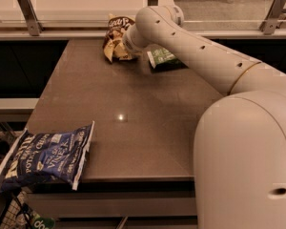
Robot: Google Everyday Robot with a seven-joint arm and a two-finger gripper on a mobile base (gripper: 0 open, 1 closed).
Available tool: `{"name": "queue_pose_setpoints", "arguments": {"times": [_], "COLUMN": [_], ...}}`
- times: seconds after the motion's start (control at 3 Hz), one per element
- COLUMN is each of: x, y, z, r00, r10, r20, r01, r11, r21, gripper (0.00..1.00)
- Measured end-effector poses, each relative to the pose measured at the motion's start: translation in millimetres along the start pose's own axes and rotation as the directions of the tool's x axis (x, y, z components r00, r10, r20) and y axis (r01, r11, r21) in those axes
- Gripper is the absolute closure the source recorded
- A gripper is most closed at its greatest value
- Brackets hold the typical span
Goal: Move brown chip bag near blue chip bag
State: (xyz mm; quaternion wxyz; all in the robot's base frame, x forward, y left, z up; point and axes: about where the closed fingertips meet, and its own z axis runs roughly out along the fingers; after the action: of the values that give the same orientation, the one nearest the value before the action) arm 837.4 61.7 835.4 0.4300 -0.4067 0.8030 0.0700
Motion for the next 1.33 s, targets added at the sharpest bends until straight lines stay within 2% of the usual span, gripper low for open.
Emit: {"name": "queue_pose_setpoints", "arguments": {"times": [1.33], "x": [-0.1], "y": [-0.1], "z": [-0.1], "r00": [1.000], "r10": [0.000], "r20": [0.000], "r01": [0.000], "r11": [1.0000], "r21": [0.000], "gripper": [1.00]}}
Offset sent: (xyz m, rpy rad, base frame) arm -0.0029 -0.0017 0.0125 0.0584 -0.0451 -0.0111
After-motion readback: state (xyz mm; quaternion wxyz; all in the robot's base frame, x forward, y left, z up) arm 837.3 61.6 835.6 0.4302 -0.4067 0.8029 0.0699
